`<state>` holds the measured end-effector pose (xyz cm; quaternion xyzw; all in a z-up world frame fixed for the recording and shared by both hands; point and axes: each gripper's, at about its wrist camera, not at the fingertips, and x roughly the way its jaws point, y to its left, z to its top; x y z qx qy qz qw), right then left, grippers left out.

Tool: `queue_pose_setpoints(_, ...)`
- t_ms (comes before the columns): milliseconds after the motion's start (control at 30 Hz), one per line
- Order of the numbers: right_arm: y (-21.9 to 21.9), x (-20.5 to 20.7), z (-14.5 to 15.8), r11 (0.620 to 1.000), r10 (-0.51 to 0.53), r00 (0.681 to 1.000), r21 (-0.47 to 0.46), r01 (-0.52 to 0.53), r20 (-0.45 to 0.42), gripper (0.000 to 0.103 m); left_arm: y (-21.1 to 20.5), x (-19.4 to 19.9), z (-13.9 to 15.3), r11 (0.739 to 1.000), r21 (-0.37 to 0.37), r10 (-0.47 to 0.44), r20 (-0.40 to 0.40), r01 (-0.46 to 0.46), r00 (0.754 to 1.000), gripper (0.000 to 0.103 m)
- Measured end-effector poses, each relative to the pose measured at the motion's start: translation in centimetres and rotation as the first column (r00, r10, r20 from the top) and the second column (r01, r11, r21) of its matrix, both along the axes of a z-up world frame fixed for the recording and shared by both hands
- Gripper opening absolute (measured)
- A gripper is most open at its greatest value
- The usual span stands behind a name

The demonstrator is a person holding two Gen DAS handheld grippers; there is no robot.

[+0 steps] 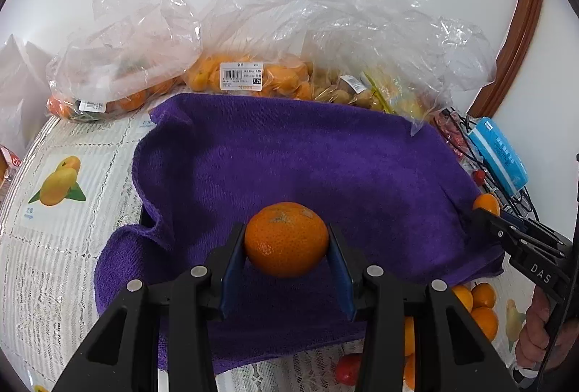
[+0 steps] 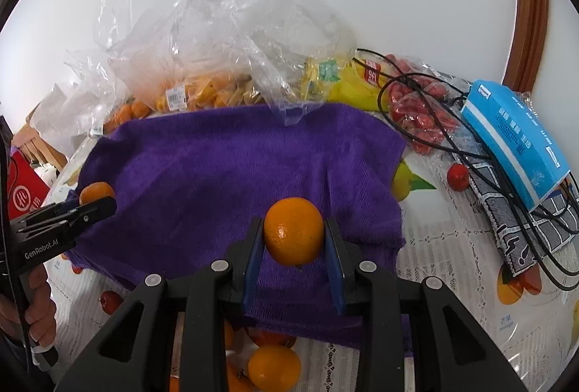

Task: Organize fruits
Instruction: 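Carry both fruits over the purple towel and open both grippers to release them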

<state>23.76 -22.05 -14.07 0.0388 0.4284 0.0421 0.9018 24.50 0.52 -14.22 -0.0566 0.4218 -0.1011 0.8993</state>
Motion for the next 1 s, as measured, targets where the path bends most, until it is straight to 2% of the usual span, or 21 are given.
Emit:
queue_pose_setpoints(467, 0.3, -0.3, 0.0, 1.000, 0.010, 1.000, -0.007, -0.010, 0.004, 0.033, -0.5, 0.1, -0.9, 1.000, 0.018, -0.005, -0.027, 0.006, 1.000, 0.042)
queue_pose_setpoints(533, 0.3, -0.5, 0.2, 1.000, 0.010, 1.000, 0.001, -0.010, 0.014, 0.037, -0.5, 0.1, -0.9, 1.000, 0.016, -0.004, -0.027, 0.005, 1.000, 0.042)
queue_pose_setpoints(600, 0.3, -0.7, 0.5, 1.000, 0.007, 1.000, 0.000, -0.007, 0.027, 0.047, -0.4, 0.0, -0.8, 1.000, 0.015, -0.006, -0.016, 0.006, 1.000, 0.047)
queue_pose_setpoints(667, 0.4, -0.8, 0.7, 1.000, 0.008, 0.999, -0.006, -0.008, 0.036, 0.051, -0.4, -0.2, -0.5, 1.000, 0.018, -0.003, 0.002, 0.003, 1.000, 0.054)
queue_pose_setpoints(767, 0.8, -1.0, 0.9, 1.000, 0.012, 0.999, -0.020, -0.011, 0.041, 0.055, -0.5, -0.4, 0.0, 1.000, 0.024, -0.005, 0.021, 0.005, 1.000, 0.059)
queue_pose_setpoints(1000, 1.6, -1.5, 1.2, 0.998, 0.026, 0.997, -0.063, -0.022, 0.068, 0.055, -1.1, -0.6, 0.2, 0.997, 0.071, -0.007, 0.034, 0.004, 0.999, 0.060)
